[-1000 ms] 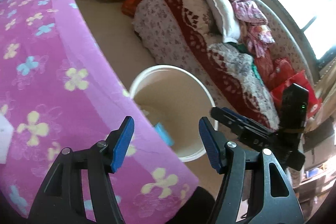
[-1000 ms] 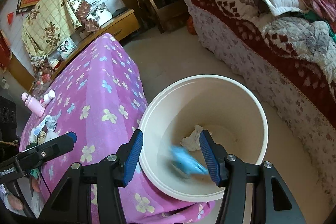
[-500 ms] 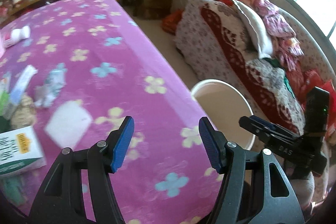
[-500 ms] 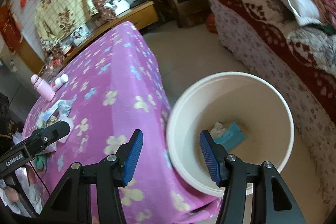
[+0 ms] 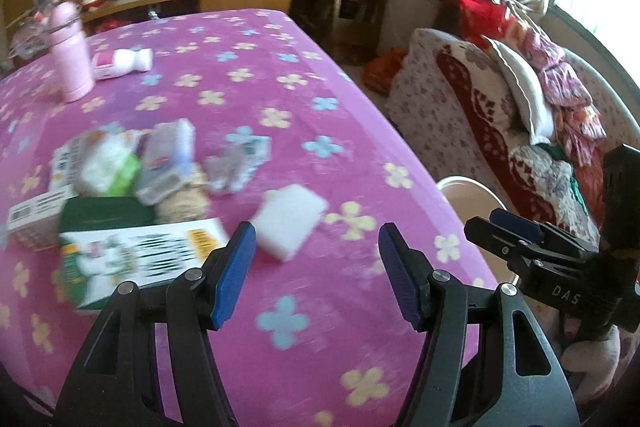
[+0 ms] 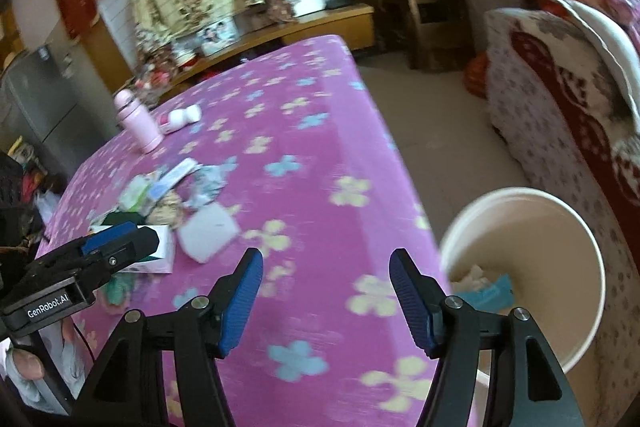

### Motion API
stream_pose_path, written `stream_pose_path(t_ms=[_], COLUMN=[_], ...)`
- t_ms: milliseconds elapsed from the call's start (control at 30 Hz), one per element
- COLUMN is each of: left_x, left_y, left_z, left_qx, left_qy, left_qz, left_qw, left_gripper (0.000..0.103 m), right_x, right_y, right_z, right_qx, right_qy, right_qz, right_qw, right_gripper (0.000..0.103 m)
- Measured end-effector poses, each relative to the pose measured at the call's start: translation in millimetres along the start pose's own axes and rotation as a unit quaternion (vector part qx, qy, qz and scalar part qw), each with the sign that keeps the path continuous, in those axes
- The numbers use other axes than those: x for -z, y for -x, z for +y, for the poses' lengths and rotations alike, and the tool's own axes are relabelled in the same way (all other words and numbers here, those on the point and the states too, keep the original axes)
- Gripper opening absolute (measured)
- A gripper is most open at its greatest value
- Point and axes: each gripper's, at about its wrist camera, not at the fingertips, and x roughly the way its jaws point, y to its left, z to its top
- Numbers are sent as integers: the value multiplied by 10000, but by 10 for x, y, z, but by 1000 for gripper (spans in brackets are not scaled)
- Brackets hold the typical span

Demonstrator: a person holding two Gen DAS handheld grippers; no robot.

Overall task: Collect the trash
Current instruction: 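Move both tools back over the table toward the carton and foam block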

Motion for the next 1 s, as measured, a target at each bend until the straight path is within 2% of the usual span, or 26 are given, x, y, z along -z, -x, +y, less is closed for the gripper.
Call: stream_pose_path(t_ms=[333,467,533,733,900,1000], left_x=[101,167,215,283,232,196], left_y=[537,667,708,710,605,479], left_z=[871,1248,1439,1686,1561,1474], left_qx=[-515,-735,-789,-471,-25,77], left_qy=[361,519,669,1103,1221,1173], left_qz=[-248,-248,-209,-75,46,195], left_qw=[9977,9956,9944,9928,9925,9929], left_gripper=[63,63,63,63,63,63], right_x=[-99,-94,-100,-109,-139,-175], right_y=[-338,-492,-590,-827,-972,-1058], right_z=[902,1130,1209,1240,1187,1139], right_qx=[-439,-517,-425,-294,-142,-95], right_qy=[731,863,902,826,642,485], right_qz=[238,351,402,610,692,696], right_qw=[9961,9943,9942,9943,9954,9963], right_gripper=[64,66,66,67,68,68])
